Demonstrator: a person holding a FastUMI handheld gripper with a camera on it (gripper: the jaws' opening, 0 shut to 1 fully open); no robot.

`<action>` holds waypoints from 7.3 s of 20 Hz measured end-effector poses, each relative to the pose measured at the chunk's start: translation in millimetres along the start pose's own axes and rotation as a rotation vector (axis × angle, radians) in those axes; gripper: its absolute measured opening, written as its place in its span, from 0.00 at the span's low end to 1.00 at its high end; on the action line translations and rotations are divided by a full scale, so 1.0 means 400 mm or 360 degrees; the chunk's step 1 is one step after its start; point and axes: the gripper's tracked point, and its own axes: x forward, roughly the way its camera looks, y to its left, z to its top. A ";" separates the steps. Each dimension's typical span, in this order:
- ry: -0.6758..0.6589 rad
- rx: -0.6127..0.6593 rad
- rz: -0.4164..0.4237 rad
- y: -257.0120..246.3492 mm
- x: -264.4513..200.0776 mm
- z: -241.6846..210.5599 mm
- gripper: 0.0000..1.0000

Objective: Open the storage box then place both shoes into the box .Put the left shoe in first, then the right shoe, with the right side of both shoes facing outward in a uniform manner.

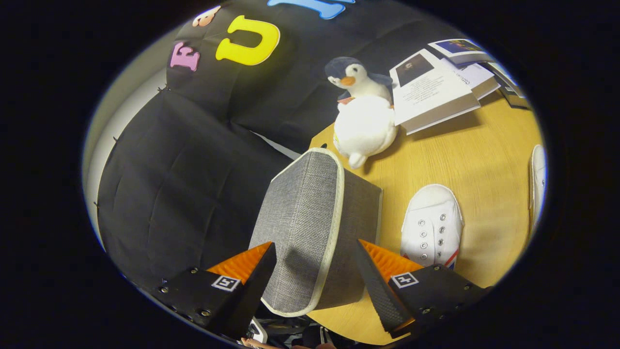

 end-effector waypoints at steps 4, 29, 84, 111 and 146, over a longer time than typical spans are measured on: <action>0.0028 0.0065 0.0098 0.018 0.025 -0.019 0.97; 0.0150 -0.0004 0.0203 0.265 -0.066 0.098 0.00; 0.0100 -0.0484 -0.0356 0.300 -0.113 0.195 0.97; 0.0704 -0.0246 -0.0974 -0.333 -0.169 -0.080 0.97; 0.0715 -0.0270 -0.0908 -0.052 -0.256 0.043 0.04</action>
